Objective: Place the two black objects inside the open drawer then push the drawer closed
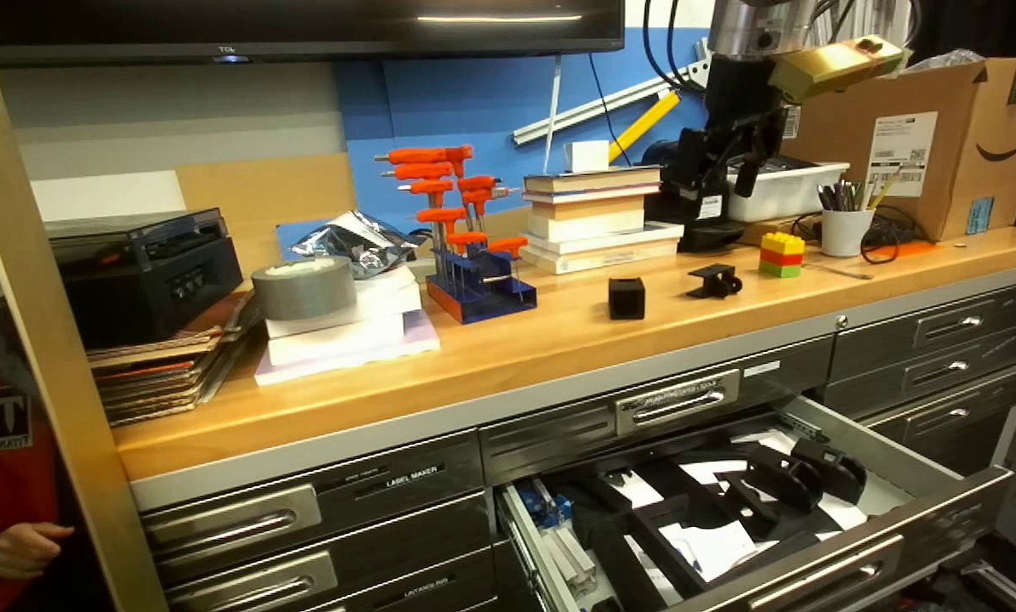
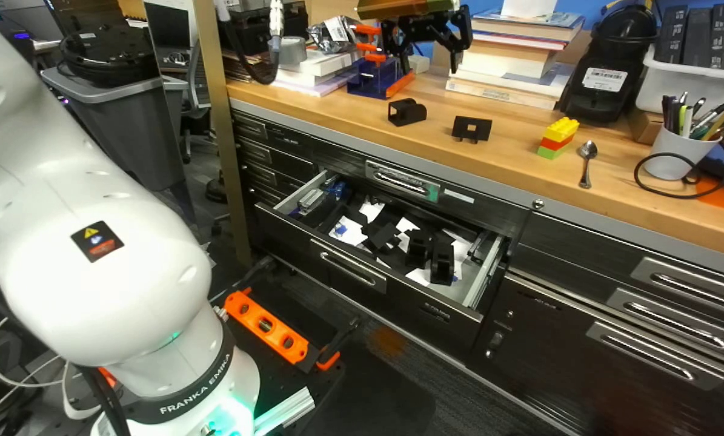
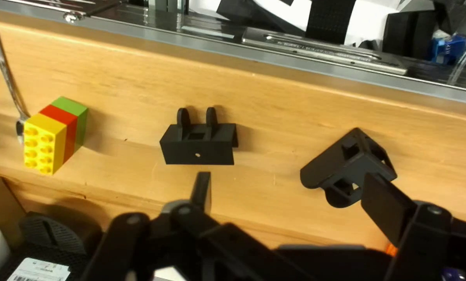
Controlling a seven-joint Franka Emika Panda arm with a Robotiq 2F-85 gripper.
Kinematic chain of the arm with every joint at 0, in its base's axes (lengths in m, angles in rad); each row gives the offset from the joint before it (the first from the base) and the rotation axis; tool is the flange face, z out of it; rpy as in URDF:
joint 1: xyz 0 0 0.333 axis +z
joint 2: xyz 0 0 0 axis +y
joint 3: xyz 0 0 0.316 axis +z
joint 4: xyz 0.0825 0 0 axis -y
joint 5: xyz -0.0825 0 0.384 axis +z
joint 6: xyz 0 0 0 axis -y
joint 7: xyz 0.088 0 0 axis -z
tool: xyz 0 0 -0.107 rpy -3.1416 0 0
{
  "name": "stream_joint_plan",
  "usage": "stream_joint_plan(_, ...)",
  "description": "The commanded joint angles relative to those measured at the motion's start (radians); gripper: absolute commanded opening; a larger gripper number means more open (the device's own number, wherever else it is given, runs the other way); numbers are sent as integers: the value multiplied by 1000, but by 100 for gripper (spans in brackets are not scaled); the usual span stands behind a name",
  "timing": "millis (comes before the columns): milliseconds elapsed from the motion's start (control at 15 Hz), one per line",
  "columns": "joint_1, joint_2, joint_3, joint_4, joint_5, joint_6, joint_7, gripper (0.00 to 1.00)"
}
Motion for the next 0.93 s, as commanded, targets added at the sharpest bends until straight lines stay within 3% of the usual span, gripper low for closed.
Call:
stream_joint_plan(0,-1,169,-35,189,27,-44,-102,100)
stream_joint_plan(533,-57,408,-61,444,100,-204,-270,100)
stream_joint_plan(867,-91,491,-42,496,159,-239,-340,100)
